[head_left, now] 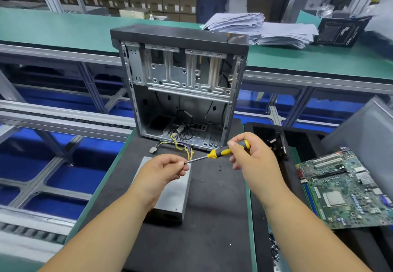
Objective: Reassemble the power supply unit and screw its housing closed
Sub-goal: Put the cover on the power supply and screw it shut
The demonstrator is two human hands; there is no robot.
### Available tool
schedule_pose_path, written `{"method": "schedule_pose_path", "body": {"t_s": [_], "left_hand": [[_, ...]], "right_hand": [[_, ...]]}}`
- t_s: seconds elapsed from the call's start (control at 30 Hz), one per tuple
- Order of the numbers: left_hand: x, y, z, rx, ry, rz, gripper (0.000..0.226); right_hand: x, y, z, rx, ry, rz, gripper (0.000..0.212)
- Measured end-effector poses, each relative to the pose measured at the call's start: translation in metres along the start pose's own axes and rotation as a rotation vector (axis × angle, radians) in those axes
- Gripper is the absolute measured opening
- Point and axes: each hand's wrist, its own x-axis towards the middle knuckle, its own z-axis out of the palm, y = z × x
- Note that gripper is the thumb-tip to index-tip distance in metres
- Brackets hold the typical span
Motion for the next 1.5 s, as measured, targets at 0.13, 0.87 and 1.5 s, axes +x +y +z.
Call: {"method": "schedule_pose_path", "body": {"t_s": [0.13, 0.87, 1.5], "left_hand": [[-0.007, 0.0, -0.013, -0.069, -0.111, -0.003, 0.025], [-0.018, -0.044, -0.054, 1.005, -0.393, 0.362, 0.021], [-0.015, -0.055, -0.054, 0.981, -0.34, 0.376, 0.018]], "right_hand": [[-0.012, -0.004, 0.017, -0.026, 0.015, 0.033, 0.012], [-0.066, -0.025, 0.073, -0.722, -0.144, -0.024, 0.013], [-0.041, -0.066, 0.097, -1.313, -0.403, -0.075, 0.036]]}}
